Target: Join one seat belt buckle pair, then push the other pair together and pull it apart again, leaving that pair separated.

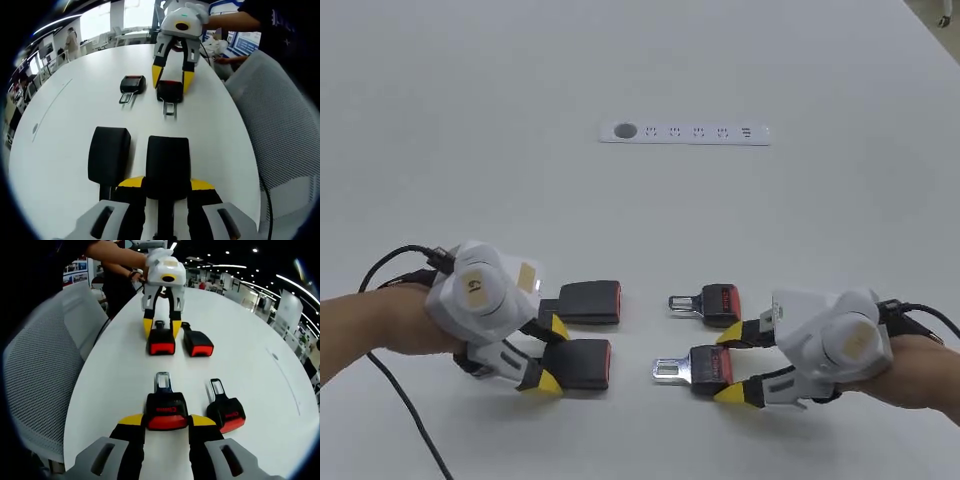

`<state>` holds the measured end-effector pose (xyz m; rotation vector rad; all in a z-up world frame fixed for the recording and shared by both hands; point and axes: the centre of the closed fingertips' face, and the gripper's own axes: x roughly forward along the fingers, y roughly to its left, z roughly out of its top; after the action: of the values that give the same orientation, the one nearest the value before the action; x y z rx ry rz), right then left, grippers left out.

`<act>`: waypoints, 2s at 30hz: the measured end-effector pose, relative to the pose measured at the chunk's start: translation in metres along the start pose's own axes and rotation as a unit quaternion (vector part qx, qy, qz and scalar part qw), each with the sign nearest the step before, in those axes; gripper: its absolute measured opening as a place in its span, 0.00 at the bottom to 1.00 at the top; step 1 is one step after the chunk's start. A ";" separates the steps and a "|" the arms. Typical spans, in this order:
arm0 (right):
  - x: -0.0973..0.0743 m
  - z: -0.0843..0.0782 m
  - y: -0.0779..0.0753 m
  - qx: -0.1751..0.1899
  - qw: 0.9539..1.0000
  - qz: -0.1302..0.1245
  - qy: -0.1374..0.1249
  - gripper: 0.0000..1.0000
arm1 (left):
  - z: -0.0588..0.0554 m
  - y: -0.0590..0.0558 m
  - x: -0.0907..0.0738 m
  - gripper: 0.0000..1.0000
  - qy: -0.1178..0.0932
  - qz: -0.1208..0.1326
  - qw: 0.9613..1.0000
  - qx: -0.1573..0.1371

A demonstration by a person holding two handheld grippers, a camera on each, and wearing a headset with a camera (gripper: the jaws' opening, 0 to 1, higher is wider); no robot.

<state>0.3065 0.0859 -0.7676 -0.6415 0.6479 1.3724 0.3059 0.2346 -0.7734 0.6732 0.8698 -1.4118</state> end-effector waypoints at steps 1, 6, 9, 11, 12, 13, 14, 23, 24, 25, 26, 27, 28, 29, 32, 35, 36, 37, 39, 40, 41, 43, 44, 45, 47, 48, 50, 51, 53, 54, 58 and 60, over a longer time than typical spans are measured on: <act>0.001 0.001 0.000 0.000 1.000 0.000 0.000 0.30 | 0.000 0.000 0.000 0.32 0.000 0.000 1.000 0.000; 0.004 0.005 -0.001 -0.001 1.000 -0.001 -0.002 0.30 | 0.000 0.000 0.000 0.32 0.000 0.000 1.000 -0.002; 0.006 0.007 -0.002 -0.002 1.000 -0.001 -0.002 0.30 | 0.000 0.001 0.000 0.32 0.000 0.000 1.000 -0.002; 0.008 0.008 -0.004 -0.003 1.000 -0.001 -0.002 0.30 | 0.000 0.001 0.000 0.32 0.000 0.001 1.000 -0.002; 0.008 0.008 -0.004 -0.003 1.000 -0.001 -0.002 0.30 | 0.000 0.001 0.000 0.32 0.000 0.001 1.000 -0.002; 0.009 0.009 -0.005 -0.004 1.000 -0.001 -0.001 0.30 | 0.000 0.002 0.000 0.32 0.000 0.001 1.000 -0.002; 0.010 0.009 -0.005 -0.004 1.000 -0.001 -0.001 0.30 | -0.001 0.002 0.000 0.32 0.000 0.001 1.000 -0.002; 0.017 0.015 -0.005 -0.005 1.000 0.001 -0.006 0.30 | -0.001 0.002 0.000 0.32 0.001 0.000 1.000 -0.002; 0.018 0.015 -0.004 -0.005 1.000 0.001 -0.006 0.30 | -0.001 0.002 0.000 0.32 0.001 0.000 1.000 -0.003; 0.019 0.016 -0.004 -0.005 1.000 0.001 -0.006 0.30 | -0.001 0.002 0.000 0.32 0.001 0.000 1.000 -0.003; 0.020 0.017 -0.003 -0.005 1.000 0.002 -0.007 0.30 | -0.001 0.002 0.000 0.32 0.001 0.000 1.000 -0.003; 0.021 0.018 -0.003 -0.004 1.000 0.001 -0.007 0.30 | -0.001 0.002 0.000 0.32 0.001 0.000 1.000 -0.003; 0.021 0.018 -0.003 -0.004 1.000 0.001 -0.008 0.30 | 0.000 0.002 0.000 0.32 0.001 0.000 1.000 -0.003; 0.022 0.019 -0.003 -0.003 1.000 0.002 -0.009 0.30 | 0.000 0.002 0.000 0.32 0.001 0.000 1.000 -0.003; 0.024 0.021 -0.003 -0.004 1.000 0.002 -0.010 0.30 | 0.000 0.002 0.000 0.32 0.001 0.000 1.000 -0.004; 0.026 0.023 -0.002 -0.005 1.000 0.003 -0.010 0.30 | 0.000 0.002 0.000 0.32 0.001 0.000 1.000 -0.005; 0.027 0.023 -0.001 -0.004 1.000 0.003 -0.010 0.30 | 0.000 0.002 0.001 0.32 0.001 0.000 1.000 -0.005; 0.027 0.024 -0.001 -0.004 1.000 0.003 -0.011 0.30 | 0.000 0.002 0.001 0.32 0.001 0.000 1.000 -0.005; 0.029 0.025 0.000 -0.002 1.000 0.003 -0.012 0.30 | 0.000 0.002 0.001 0.32 0.001 0.000 1.000 -0.004; 0.030 0.026 0.000 -0.002 1.000 0.003 -0.012 0.30 | 0.000 0.002 0.001 0.32 0.001 -0.001 1.000 -0.004; 0.030 0.027 0.000 -0.003 1.000 0.004 -0.012 0.30 | 0.000 0.002 0.001 0.32 0.001 -0.001 1.000 -0.004; 0.031 0.029 0.000 -0.004 1.000 0.004 -0.012 0.31 | 0.000 0.002 0.001 0.32 0.001 -0.001 1.000 -0.004; 0.032 0.030 0.000 -0.004 1.000 0.004 -0.013 0.31 | 0.000 0.002 0.001 0.32 0.001 -0.001 1.000 -0.004; 0.032 0.030 0.001 -0.003 1.000 0.004 -0.012 0.31 | 0.000 0.002 0.001 0.32 0.001 -0.001 1.000 -0.004; 0.034 0.032 0.000 -0.002 1.000 0.004 -0.013 0.31 | 0.000 0.002 0.001 0.32 0.001 -0.001 1.000 -0.003; 0.034 0.032 0.000 -0.002 1.000 0.005 -0.014 0.31 | 0.000 0.002 0.001 0.32 0.001 -0.001 1.000 -0.003; 0.035 0.033 0.001 -0.002 1.000 0.006 -0.015 0.31 | 0.000 0.002 0.001 0.32 0.001 -0.001 1.000 -0.003; 0.035 0.034 0.001 -0.002 1.000 0.006 -0.016 0.31 | 0.000 0.002 0.001 0.32 0.001 -0.001 1.000 -0.003; 0.037 0.036 0.001 -0.002 1.000 0.007 -0.017 0.31 | 0.000 0.002 0.001 0.32 0.001 -0.001 1.000 -0.004; 0.037 0.037 0.002 -0.003 1.000 0.007 -0.018 0.31 | 0.000 0.002 0.001 0.32 0.000 -0.001 1.000 -0.005; 0.039 0.040 0.000 0.000 1.000 0.007 -0.025 0.31 | 0.001 0.001 0.001 0.32 0.000 0.000 1.000 -0.006; 0.041 0.042 0.000 0.002 1.000 0.007 -0.028 0.31 | 0.002 0.001 0.001 0.32 0.000 0.000 1.000 -0.006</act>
<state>0.3115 0.1439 -0.7697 -0.5948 0.6102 1.3967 0.3067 0.2329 -0.7731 0.6648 0.8780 -1.4064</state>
